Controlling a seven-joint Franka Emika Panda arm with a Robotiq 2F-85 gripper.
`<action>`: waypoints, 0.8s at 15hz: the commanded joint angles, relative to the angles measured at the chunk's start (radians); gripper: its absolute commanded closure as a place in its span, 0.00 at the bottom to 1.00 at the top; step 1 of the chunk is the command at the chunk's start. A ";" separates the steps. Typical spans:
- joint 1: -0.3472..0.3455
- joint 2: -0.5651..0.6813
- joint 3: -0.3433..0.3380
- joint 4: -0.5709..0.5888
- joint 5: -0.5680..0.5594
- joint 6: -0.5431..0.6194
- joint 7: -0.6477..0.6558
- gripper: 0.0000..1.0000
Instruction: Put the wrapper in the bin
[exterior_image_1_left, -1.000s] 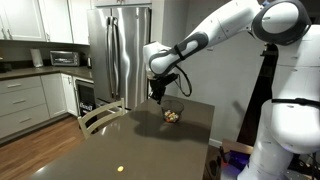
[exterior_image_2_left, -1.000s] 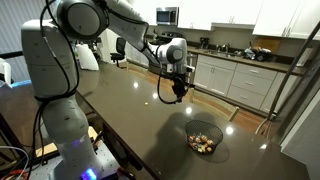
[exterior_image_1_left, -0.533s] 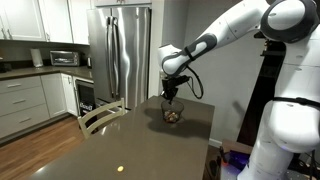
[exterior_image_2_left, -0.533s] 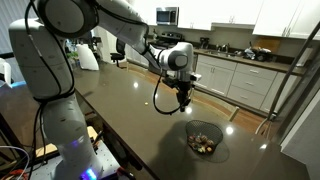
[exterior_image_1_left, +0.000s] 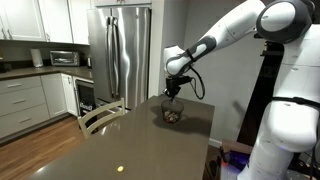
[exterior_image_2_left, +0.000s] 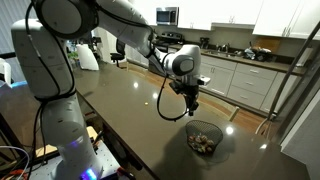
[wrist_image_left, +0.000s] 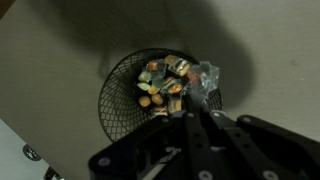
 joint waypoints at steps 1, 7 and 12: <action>-0.025 0.066 -0.014 0.057 -0.023 0.025 0.020 0.99; -0.022 0.137 -0.035 0.148 -0.013 0.013 0.013 0.62; -0.015 0.151 -0.037 0.167 -0.012 0.016 0.019 0.31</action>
